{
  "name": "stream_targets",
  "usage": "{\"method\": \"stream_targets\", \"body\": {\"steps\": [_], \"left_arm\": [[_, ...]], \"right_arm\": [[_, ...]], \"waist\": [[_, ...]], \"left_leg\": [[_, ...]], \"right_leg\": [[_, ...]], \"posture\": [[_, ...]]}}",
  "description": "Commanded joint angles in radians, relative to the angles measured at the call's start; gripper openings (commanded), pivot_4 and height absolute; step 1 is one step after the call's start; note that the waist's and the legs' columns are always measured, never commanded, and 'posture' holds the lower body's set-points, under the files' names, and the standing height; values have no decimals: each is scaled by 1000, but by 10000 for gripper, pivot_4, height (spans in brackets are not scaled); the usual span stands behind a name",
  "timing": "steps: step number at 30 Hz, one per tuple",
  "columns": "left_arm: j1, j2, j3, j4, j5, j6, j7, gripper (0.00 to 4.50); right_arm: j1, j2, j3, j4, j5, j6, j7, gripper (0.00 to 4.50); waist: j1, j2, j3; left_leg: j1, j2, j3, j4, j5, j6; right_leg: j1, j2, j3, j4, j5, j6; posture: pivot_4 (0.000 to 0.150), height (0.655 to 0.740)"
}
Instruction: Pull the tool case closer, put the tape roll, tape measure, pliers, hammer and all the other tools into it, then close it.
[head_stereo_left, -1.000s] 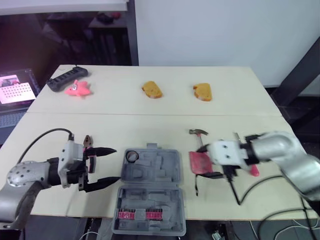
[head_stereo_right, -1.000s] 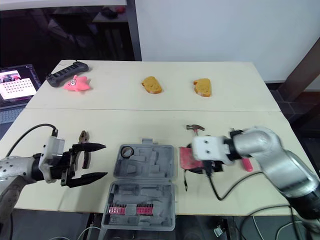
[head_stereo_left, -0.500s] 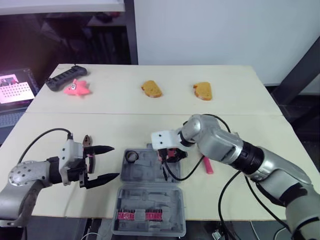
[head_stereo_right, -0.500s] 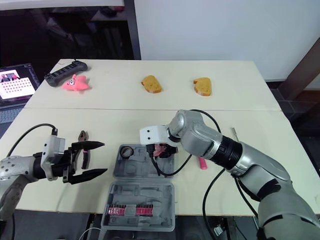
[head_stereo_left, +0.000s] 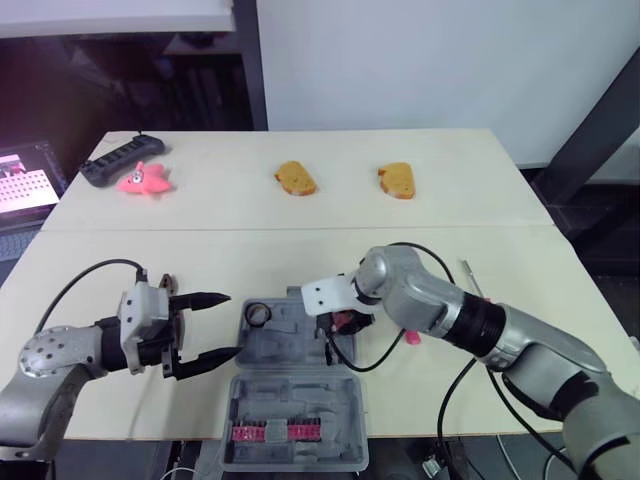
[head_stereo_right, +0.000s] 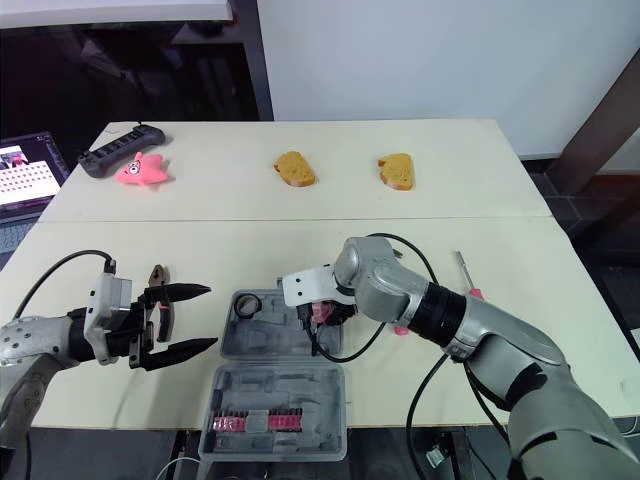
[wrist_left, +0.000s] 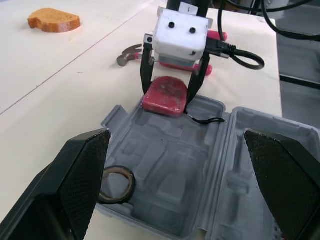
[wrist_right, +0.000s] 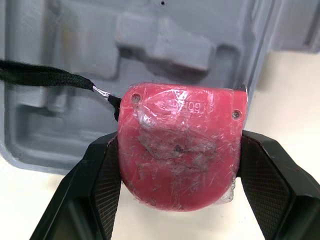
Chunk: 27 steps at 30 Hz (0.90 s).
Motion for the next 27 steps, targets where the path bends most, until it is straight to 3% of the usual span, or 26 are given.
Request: {"method": "stream_targets", "body": {"steps": [1, 12, 14, 16, 27], "left_arm": [[-2, 1, 22, -24, -7, -15, -1, 45000], [1, 8, 22, -30, -9, -6, 0, 45000], [-2, 9, 20, -29, -8, -5, -1, 45000], [-4, 10, 18, -27, -7, -5, -4, 45000], [-8, 16, 16, -26, -7, 0, -10, 45000]], "right_arm": [[10, 23, -24, 7, -22, -7, -8, 28642], [45, 61, -61, 2, -43, 25, -29, 28642], [46, 62, -72, 2, -43, 25, -32, 39651], [43, 60, -80, -4, -42, 30, -29, 44189], [40, 14, -203, -160, 45, 116, 32, 44189]], "waist": [[0, 0, 0], [-2, 0, 0], [-2, 0, 0], [-2, 0, 0], [1, 0, 0]], "left_leg": [[0, 0, 0, 0, 0, 0], [1, 0, 0, 0, 0, 0], [1, 0, 0, 0, 0, 0], [1, 0, 0, 0, 0, 0], [0, 0, -1, 0, 0, 0]], "right_leg": [[0, 0, 0, 0, 0, 0], [1, 0, 0, 0, 0, 0], [1, 0, 0, 0, 0, 0], [0, 0, 0, 0, 0, 0], [0, 0, 0, 0, 0, 0]], "posture": [[1500, 7400], [1500, 7400], [1500, 7400], [1500, 7400], [1500, 7400]]}}
